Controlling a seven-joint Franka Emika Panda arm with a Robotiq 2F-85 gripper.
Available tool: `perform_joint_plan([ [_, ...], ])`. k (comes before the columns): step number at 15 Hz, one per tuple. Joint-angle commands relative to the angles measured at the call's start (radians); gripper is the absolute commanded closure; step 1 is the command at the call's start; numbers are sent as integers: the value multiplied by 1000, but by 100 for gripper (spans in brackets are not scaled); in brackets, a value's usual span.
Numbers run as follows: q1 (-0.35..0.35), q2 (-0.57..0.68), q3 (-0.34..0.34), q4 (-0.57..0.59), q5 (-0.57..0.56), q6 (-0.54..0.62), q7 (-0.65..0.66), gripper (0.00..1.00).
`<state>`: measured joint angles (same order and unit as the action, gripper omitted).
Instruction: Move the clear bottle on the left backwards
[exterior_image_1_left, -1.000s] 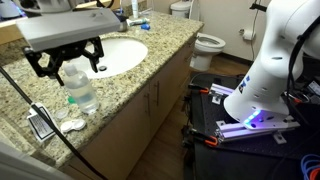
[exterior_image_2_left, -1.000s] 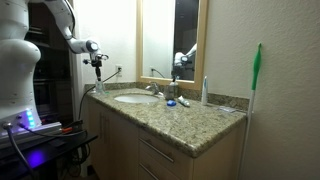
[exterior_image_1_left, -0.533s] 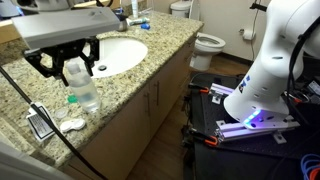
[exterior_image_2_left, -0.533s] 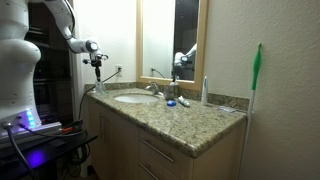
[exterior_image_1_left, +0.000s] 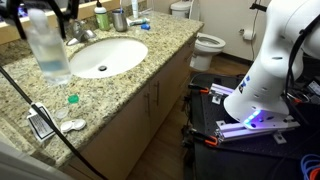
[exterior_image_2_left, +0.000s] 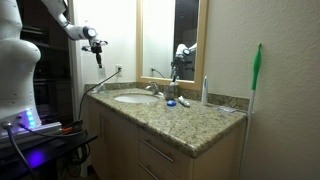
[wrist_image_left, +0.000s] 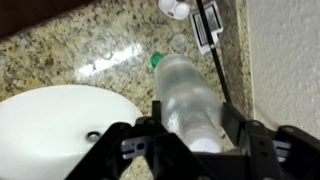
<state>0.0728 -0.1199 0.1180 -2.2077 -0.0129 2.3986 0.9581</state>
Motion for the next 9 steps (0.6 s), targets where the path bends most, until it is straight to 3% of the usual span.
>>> perform_joint_plan([
  [1, -77, -47, -18, 148, -149, -119, 145, 64],
  [3, -86, -66, -23, 208, -150, -224, 160, 64],
  [4, -78, -68, -22, 148, -138, -152, 140, 39],
  [7, -87, -70, -29, 197, -138, -207, 141, 39],
  [8, -85, -68, -28, 197, -138, -208, 143, 64],
  [9, -109, 10, -18, 244, -212, -175, 231, 64],
])
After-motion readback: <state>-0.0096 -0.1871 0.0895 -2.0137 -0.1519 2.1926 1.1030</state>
